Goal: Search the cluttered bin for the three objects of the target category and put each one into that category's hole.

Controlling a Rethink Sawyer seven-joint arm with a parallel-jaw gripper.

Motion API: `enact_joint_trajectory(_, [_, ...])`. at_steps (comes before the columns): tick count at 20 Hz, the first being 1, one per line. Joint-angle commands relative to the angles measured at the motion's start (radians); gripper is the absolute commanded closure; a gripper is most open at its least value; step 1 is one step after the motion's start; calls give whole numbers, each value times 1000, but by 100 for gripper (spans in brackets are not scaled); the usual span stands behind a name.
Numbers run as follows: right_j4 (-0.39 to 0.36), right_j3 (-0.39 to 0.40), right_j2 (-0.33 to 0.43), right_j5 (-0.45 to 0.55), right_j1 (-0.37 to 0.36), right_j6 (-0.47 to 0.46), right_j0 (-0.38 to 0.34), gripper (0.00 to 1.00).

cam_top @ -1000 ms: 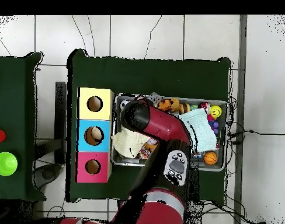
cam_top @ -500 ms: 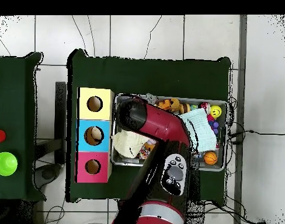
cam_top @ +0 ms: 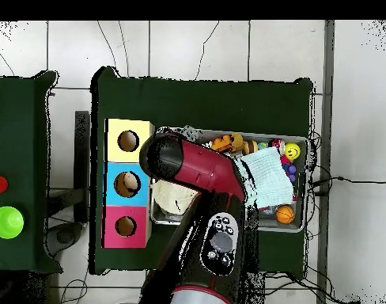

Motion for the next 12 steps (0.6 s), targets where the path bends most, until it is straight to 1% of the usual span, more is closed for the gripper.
enact_joint_trajectory(1, [11,70,79,189,-11,179,35,100])
enact_joint_trajectory(7, [44,113,101,154,-29,195,49,100])
enact_joint_trajectory(12, [52,128,83,153,-37,217,86,100])
